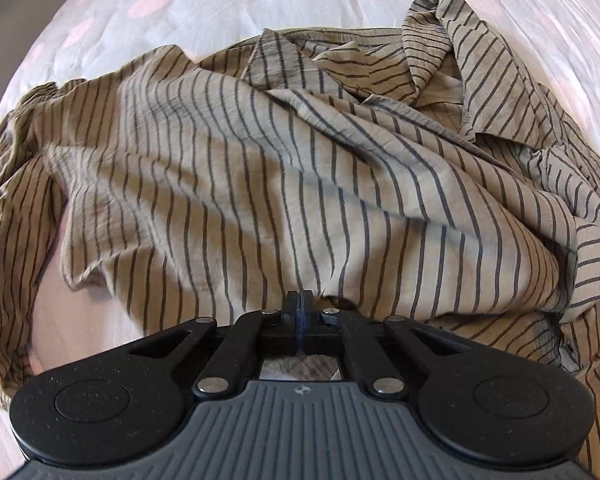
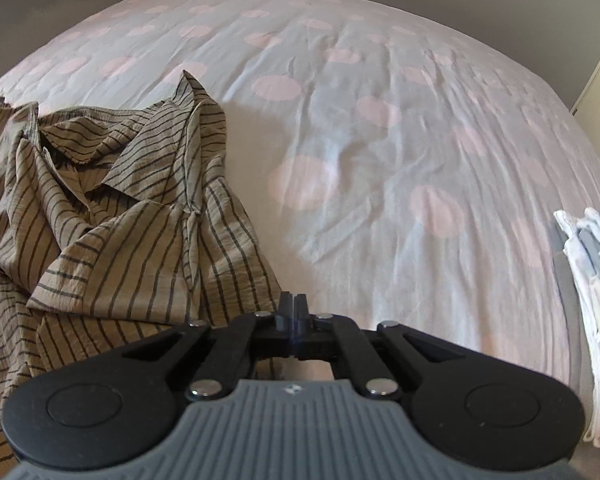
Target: Fold clothes
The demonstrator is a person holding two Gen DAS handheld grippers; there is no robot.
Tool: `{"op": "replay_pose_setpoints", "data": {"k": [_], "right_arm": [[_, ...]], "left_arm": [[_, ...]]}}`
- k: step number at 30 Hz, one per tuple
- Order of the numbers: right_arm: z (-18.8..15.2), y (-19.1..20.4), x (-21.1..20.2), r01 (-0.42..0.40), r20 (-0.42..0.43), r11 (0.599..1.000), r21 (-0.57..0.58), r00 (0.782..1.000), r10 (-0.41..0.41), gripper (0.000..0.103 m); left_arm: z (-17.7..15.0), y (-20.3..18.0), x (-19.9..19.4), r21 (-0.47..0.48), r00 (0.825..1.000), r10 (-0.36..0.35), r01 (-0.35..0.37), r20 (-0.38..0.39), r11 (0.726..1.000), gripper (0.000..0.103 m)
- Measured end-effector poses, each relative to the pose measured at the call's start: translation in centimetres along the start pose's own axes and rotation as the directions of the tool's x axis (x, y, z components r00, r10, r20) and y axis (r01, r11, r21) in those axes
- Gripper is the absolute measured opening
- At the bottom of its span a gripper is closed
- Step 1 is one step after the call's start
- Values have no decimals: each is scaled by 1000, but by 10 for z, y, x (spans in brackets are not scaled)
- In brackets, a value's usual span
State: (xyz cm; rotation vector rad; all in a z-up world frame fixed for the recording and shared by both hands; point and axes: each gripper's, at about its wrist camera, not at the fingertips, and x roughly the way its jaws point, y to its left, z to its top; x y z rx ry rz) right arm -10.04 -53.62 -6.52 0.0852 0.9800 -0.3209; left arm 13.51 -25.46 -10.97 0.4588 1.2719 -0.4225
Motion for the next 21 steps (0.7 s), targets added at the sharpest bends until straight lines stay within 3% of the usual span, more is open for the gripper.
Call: {"op": "replay_pose_setpoints", "data": {"k": [1,4,5,6,8,11,16,19,21], "right_arm": [[-2,-3,-1,-18,-2,1000,25,1000,19,0],[-7,-4,2,-78,-1,994,79,997,79,20],[-8,-3,4,-103,-3,990,93,995,104,47],[-8,-2,7,-123,-8,987,108,992,124,68],[-8,0,12,-155,-18,978,138,987,159,72],[-9,-3,21,-199,-27,960,200,978,208,79],[-14,-3,40,-240,-79,918,317,958,277,78],[-15,9,42,-276,-90,916,290,945,313,49],[-17,19,39,-276,-94,932,236,948,304,20]], "left_arm": [[-2,0,-3,-3,1000,6,-6,6,1000,0],[-4,5,-12,-27,999,13,-12,38,1000,3],[-3,8,-16,-44,998,14,-11,56,999,15],[-3,10,-19,-57,997,23,-18,75,998,36],[-3,10,-23,-51,993,57,-52,101,997,66],[-4,6,-23,-31,989,87,-84,121,996,67],[-6,-8,-6,10,994,83,-84,73,996,67],[-5,-13,5,13,995,85,-86,51,996,67],[-4,-11,10,-15,996,69,-68,48,998,57]]}}
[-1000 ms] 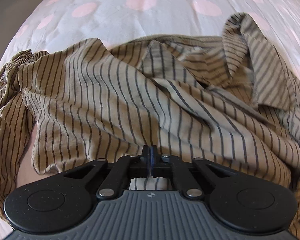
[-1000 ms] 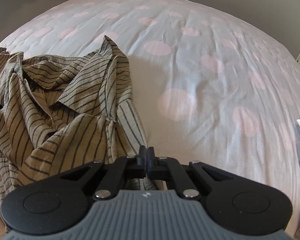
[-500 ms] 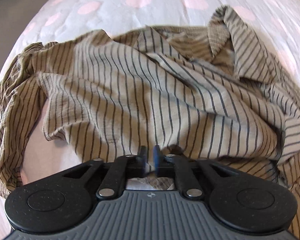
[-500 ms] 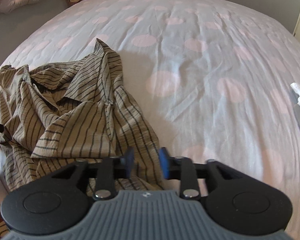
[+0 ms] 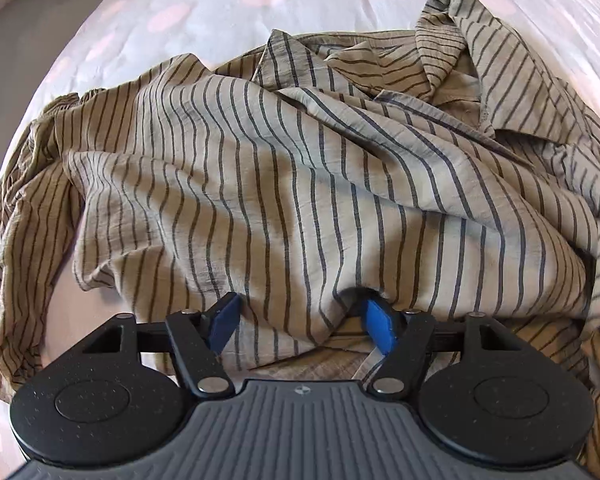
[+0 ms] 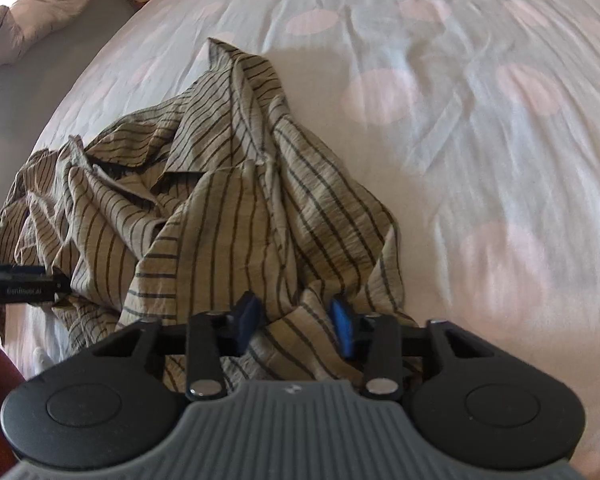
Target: Fold clothes
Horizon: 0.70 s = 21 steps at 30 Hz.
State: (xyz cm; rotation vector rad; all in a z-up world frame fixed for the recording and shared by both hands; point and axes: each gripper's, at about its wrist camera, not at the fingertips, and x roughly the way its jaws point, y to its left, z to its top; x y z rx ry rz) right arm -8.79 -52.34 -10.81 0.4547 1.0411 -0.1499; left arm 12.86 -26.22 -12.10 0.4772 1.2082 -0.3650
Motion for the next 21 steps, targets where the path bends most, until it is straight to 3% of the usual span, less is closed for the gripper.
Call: {"op": "replay_pose_setpoints", "data": {"k": [1,3,6,12,21], "right_arm": [[-1,3,-2,11,6,1000,-27,1000,-11,13],[-1,7,-8,30,26,998,-61,999,-28,8],[0,11,-19,79,38,990,-117,996,-75,7],[1,10,-44,209,53,947,-243,978,-202,5],[-8,-14,-77,265,45,929,-257,964,-262,5]], "left_arm": [[1,1,2,-16,1000,-11,11,-2,1000,51],[1,5,5,-42,999,-36,35,-5,998,21],[1,8,6,-52,998,-63,62,-9,997,3],[-10,7,-10,42,997,-65,66,-35,997,0],[-31,6,-47,127,990,-136,141,-44,982,0]]}}
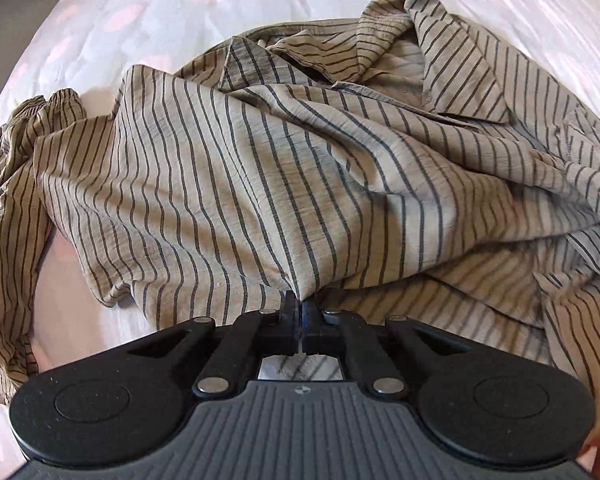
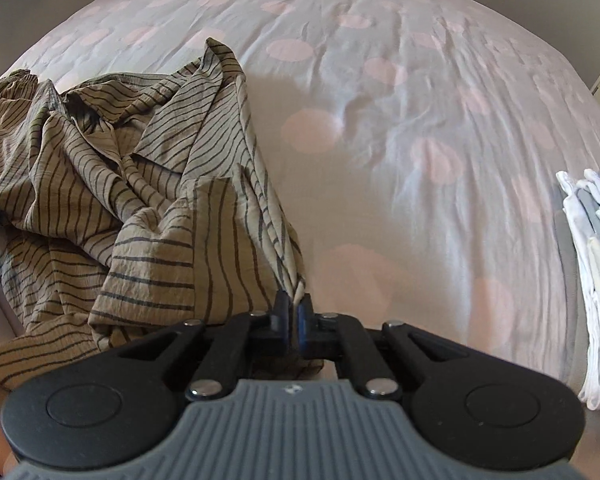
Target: Fold clothes
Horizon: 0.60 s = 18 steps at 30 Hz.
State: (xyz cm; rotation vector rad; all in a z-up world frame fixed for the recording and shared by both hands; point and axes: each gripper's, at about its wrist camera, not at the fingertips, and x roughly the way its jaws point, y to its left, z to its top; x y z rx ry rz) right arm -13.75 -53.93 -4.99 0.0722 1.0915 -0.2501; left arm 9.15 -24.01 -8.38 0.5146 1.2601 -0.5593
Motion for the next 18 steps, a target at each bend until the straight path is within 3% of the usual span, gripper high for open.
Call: {"op": "replay_pose_setpoints", "data": {"k": [6,14,18], "right_arm": [[-13,-17,-19,62,-1,998,-8,998,-62,5],[-31,-33,-20,70,-19,997,39,997,-69,6],[-33,-34,-27,85,14,994,63,996,-86,11]], "left_arm": [[-22,5,-25,7,997,-68,68,28,998,0],[-37,16,-42,41,999,-46,45,27,998,0],[-40,18,-42,-12,997,-67,67,31,998,0]]}}
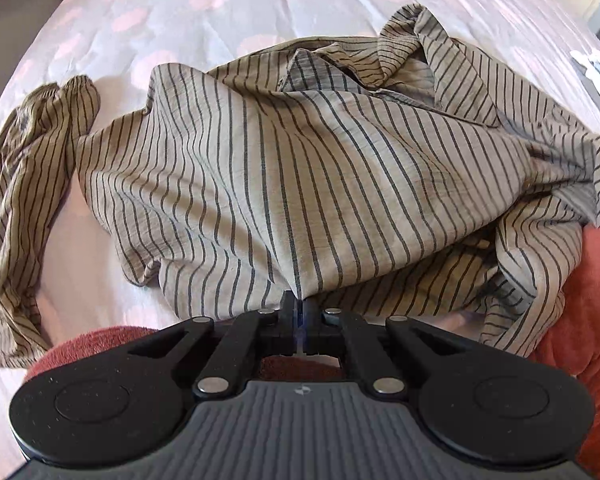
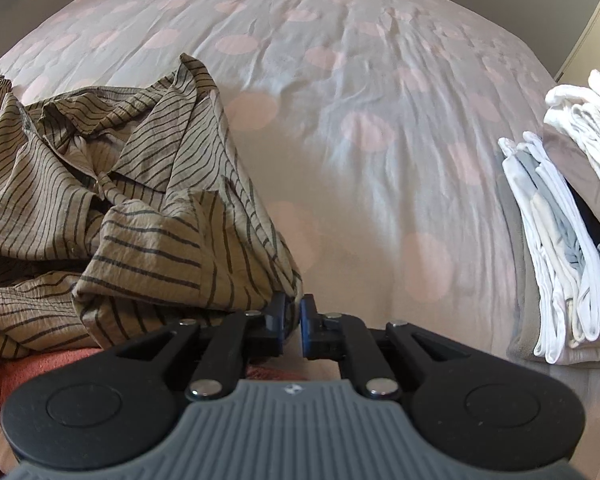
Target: Fold clothes
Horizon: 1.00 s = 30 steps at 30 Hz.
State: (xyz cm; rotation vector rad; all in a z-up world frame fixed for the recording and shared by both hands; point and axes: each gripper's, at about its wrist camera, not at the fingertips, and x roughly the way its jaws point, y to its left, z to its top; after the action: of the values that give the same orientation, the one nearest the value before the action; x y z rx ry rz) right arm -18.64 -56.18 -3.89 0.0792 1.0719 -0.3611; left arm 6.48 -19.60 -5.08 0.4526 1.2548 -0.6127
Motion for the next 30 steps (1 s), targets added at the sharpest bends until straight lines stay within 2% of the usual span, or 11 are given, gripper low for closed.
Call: {"op": "replay_pose_setpoints", "data": {"k": [2,6,7,9,17,19,22,26,30], "right_arm": [[0,-1,-8,17,32,1000,14,999,-18,13],[1,-6,-21,-16,95,999,50,995,11,17],[2,-5,-23,-26,111,998,55,994,20,19],[5,-1,-27,-39,141,998,53,989,32,30],[30,24,-22,-101,212,995,23,973,94,44],[35,31,-17,-117,217,993,13,970,112,46],[44,42,-5,-138,216,990,-6,967,136,51],[55,52,16,-166,192,986,-1,968,163,51],[63,60,36,-187,169,982,17,969,182,51]], "left_arm": [[-2,-3,-6,-17,1000,-21,22,13,1000,2],[2,0,-11,-38,998,-35,37,60,999,16],[4,1,-13,-45,996,-40,44,80,998,17],[10,5,-15,-52,993,-38,44,113,998,17],[35,24,-13,-59,984,1,10,179,998,18],[42,33,-10,-77,983,11,3,184,997,18],[53,44,-3,-106,982,28,-9,186,994,25],[68,55,10,-121,982,59,-38,177,992,35],[82,63,21,-124,981,72,-50,178,991,37]]}}
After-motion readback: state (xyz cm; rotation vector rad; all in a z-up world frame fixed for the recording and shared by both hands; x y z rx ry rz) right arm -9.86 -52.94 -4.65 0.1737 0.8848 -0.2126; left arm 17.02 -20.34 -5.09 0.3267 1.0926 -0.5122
